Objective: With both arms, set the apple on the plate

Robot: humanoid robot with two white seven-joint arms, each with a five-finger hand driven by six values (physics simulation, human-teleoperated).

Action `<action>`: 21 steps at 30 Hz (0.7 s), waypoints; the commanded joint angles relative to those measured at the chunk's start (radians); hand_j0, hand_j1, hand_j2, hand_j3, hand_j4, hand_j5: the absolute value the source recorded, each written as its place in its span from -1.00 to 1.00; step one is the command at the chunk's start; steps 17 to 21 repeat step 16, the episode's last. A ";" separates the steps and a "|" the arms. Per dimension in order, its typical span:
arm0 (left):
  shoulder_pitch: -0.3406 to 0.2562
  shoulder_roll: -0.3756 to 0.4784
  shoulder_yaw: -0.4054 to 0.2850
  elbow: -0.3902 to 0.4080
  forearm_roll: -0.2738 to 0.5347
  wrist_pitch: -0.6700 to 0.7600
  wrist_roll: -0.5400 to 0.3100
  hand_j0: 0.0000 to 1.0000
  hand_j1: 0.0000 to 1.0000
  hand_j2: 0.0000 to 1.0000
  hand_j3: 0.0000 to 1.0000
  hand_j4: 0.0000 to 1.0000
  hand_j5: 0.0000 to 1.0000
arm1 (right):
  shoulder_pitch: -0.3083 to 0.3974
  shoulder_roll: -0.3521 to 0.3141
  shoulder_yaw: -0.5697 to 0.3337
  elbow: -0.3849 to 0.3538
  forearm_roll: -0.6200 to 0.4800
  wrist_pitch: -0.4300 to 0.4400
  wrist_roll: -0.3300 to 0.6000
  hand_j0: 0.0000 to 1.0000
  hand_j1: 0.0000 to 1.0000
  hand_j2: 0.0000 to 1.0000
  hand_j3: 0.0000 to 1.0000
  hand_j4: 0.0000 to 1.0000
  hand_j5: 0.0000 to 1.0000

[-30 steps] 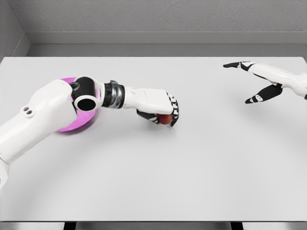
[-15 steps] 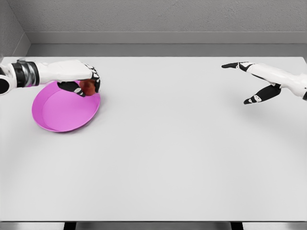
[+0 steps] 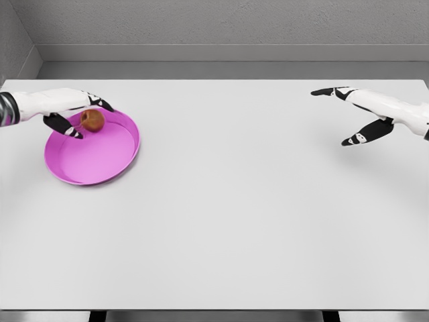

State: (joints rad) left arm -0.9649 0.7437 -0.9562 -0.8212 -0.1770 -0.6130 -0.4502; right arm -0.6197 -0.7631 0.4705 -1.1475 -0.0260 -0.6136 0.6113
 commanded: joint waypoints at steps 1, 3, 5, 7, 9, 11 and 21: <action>0.000 0.002 0.047 0.122 0.044 0.002 0.001 1.00 1.00 1.00 1.00 1.00 1.00 | 0.000 -0.001 -0.001 0.000 -0.008 0.003 0.000 1.00 1.00 1.00 1.00 1.00 1.00; 0.000 -0.006 0.088 0.211 0.044 0.002 0.001 1.00 1.00 1.00 1.00 1.00 1.00 | -0.002 -0.001 -0.001 0.000 -0.008 0.003 0.000 1.00 1.00 1.00 1.00 1.00 1.00; 0.000 -0.009 0.097 0.237 0.044 0.002 0.001 1.00 1.00 1.00 1.00 1.00 1.00 | 0.002 -0.001 -0.001 0.000 -0.008 0.003 0.000 1.00 1.00 1.00 1.00 1.00 1.00; 0.000 -0.007 0.099 0.240 0.044 0.002 0.001 1.00 1.00 1.00 1.00 1.00 1.00 | 0.003 -0.004 -0.001 0.002 -0.008 0.003 0.000 1.00 1.00 1.00 1.00 1.00 1.00; 0.000 -0.009 0.099 0.240 0.044 0.002 0.001 1.00 1.00 1.00 1.00 1.00 1.00 | 0.003 -0.004 -0.001 0.002 -0.008 0.003 0.000 1.00 1.00 1.00 1.00 1.00 1.00; 0.000 -0.007 0.099 0.240 0.044 0.002 0.001 1.00 1.00 1.00 1.00 1.00 1.00 | 0.005 -0.002 -0.001 0.002 -0.008 0.003 0.000 1.00 1.00 1.00 1.00 1.00 1.00; 0.000 -0.006 0.099 0.240 0.044 0.002 0.001 1.00 1.00 1.00 1.00 1.00 1.00 | 0.006 -0.002 0.000 0.000 -0.008 0.003 0.000 1.00 1.00 1.00 1.00 1.00 1.00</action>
